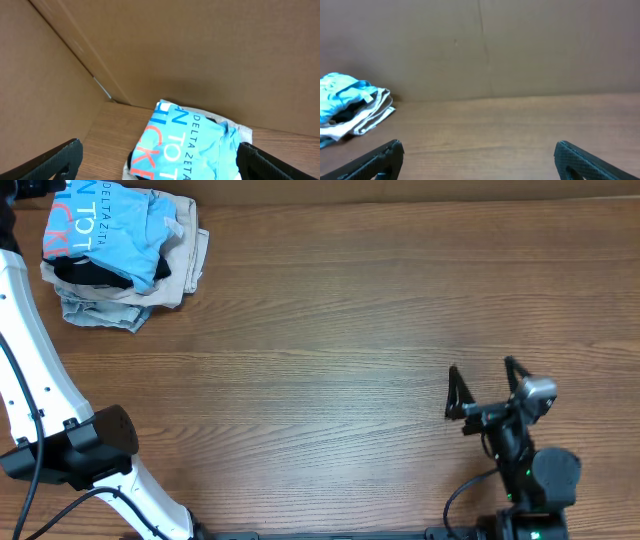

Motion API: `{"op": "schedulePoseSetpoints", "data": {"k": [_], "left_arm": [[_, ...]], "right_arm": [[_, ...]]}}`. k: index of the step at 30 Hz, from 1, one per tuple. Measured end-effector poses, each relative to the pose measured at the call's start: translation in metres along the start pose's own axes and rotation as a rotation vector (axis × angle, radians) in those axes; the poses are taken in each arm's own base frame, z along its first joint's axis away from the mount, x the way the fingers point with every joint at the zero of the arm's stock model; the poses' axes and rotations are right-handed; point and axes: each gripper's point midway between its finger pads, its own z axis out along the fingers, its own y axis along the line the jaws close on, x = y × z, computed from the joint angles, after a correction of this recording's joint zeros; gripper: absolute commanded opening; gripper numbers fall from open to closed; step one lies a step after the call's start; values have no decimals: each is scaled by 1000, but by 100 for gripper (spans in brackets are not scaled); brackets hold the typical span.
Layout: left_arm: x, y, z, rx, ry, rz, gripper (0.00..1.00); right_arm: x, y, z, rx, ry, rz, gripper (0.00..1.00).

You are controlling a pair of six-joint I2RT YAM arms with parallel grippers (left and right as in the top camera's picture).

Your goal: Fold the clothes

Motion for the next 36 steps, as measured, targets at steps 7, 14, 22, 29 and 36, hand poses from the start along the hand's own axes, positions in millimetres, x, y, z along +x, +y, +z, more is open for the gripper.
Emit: {"op": "schedulePoseSetpoints", "data": {"k": [7,14,22,29,36], "left_arm": [[8,-1,0,4,33,-1,100],[26,-4,-1,14,105,-4,100],[37,-5,-3,21,151,-5,100],[37,-5,-3,21,152,-5,100],[38,-5,-3,21,154,-6,100]], "right_arm": [[21,-9,-10,34,-48,1,100],[41,-18,-11,72,-25,9,100],[50,-18,-16,78,4,14,100],[49,-18,-16,78,3,14,100],[49,-18,-16,79,3,14,100]]}}
